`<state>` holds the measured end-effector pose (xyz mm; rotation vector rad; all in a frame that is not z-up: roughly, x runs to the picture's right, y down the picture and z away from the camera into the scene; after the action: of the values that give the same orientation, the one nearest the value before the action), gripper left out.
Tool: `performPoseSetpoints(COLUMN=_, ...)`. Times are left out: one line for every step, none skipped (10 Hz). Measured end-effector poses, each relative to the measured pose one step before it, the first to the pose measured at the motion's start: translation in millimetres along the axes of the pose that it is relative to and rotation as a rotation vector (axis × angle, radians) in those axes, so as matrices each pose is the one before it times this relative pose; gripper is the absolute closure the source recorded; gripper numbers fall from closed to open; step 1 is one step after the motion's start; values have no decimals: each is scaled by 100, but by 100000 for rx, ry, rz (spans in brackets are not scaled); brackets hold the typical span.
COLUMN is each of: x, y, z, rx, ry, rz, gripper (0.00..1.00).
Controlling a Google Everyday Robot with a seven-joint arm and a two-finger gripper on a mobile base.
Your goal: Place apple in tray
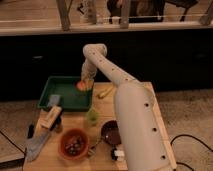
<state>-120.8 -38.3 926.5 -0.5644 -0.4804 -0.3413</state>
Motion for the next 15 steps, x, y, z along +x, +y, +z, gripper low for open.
performPoseSetpoints(x=74, y=-12, z=-39, rx=15, ry=79, rz=225, gripper=86)
performPoseSetpoints(x=56, y=-3, z=-28, rx=2, ry=98, rz=112, gripper=86)
performPoseSetpoints(x=62, y=-13, z=-38, rx=-12, ry=150, rz=107, gripper=86)
performPoseSetpoints(x=28, y=-16, z=-15, rx=-21, ry=120, rz=65, gripper=86)
performPoseSetpoints(x=1, y=-16, z=-6, rx=-52, ry=95, rz=67, gripper=86)
performPoseSetpoints(x=16, y=-1, z=-15, rx=-50, ry=68, rz=98, gripper=86)
performPoseSetpoints(x=31, y=-8, z=-23, rx=4, ry=82, rz=89, gripper=86)
performPoseSetpoints(x=67, y=-6, z=-45, rx=-8, ry=135, rz=159, gripper=86)
performPoseSetpoints(x=69, y=4, z=-33, rx=-28, ry=134, rz=126, gripper=83)
performPoseSetpoints(x=58, y=1, z=-23, rx=-59, ry=162, rz=98, gripper=78)
performPoseSetpoints(x=17, y=-23, z=-17, rx=7, ry=93, rz=51, gripper=73)
performPoseSetpoints(x=-128, y=58, z=54, rx=-150, ry=-362, rz=-714, gripper=64)
performPoseSetpoints(x=-252, y=41, z=90, rx=-68, ry=-524, rz=-914, gripper=53)
performPoseSetpoints(x=-330, y=-5, z=45, rx=25, ry=-585, rz=-1097, gripper=44)
performPoseSetpoints(x=-427, y=67, z=86, rx=-45, ry=-903, rz=-1427, gripper=32)
